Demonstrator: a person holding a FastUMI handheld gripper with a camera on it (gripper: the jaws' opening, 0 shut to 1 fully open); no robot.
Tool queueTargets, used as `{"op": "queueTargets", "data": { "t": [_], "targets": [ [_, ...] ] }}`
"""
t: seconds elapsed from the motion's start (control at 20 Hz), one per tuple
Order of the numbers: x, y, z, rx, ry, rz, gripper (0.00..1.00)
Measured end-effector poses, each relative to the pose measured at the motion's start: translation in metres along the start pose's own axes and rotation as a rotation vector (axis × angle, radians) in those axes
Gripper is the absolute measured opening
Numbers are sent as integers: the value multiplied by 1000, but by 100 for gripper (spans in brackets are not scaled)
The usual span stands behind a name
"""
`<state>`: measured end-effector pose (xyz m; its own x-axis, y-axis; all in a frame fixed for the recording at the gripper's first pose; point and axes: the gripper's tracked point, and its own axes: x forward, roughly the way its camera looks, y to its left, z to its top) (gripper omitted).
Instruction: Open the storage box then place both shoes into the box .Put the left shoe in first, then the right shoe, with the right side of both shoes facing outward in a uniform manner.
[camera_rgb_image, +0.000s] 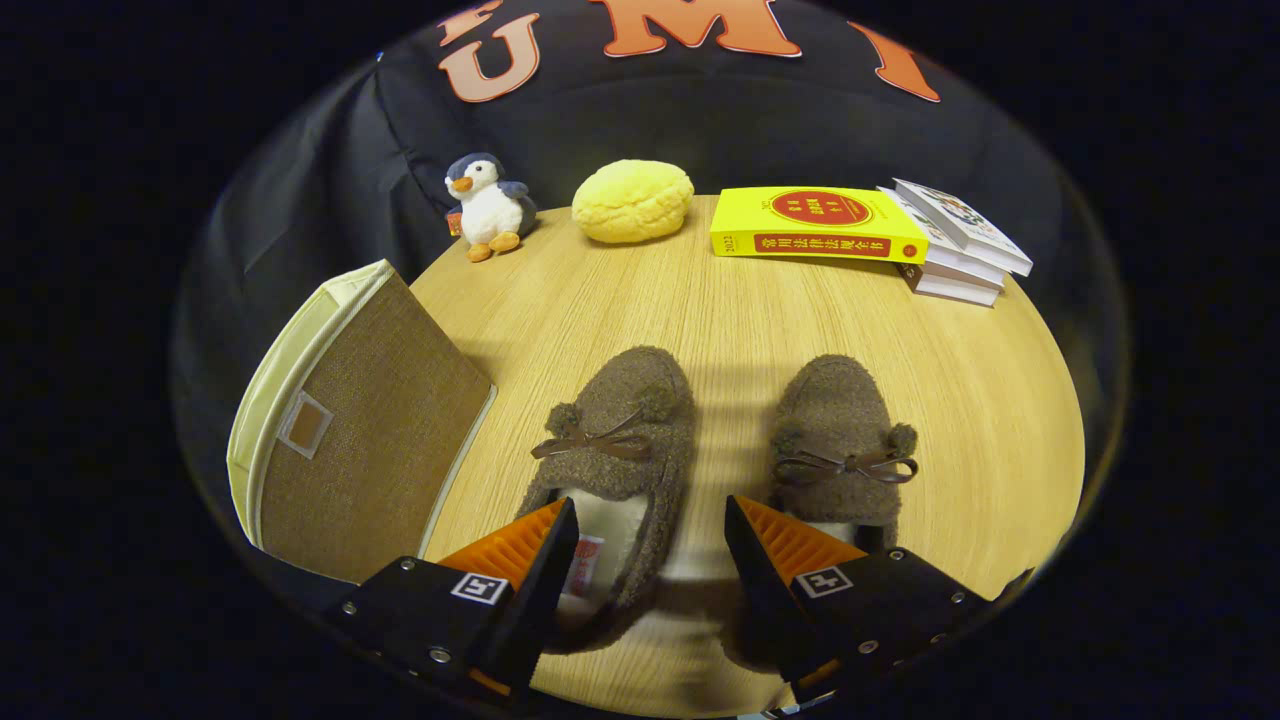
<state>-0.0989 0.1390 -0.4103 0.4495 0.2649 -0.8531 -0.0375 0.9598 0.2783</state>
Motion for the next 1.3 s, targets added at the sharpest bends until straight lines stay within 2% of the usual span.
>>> {"op": "queueTargets", "data": {
  "t": [0.2,0.3,0.45,0.5,0.55,0.65,0.75,0.9,1.3],
  "targets": [
    [22,-7,1,-10,-5,-49,77],
    [30,-9,4,16,-13,-65,63],
    [36,-11,2,51,0,-69,32],
    [36,-10,3,71,-4,-63,27],
    [37,-12,5,83,-11,-73,17],
    [35,-14,7,98,-14,-87,8],
    [28,-11,8,110,-10,-98,4],
    [9,-2,21,120,-29,-100,4],
    [-66,44,84,126,-95,-101,4]
  ]
}}
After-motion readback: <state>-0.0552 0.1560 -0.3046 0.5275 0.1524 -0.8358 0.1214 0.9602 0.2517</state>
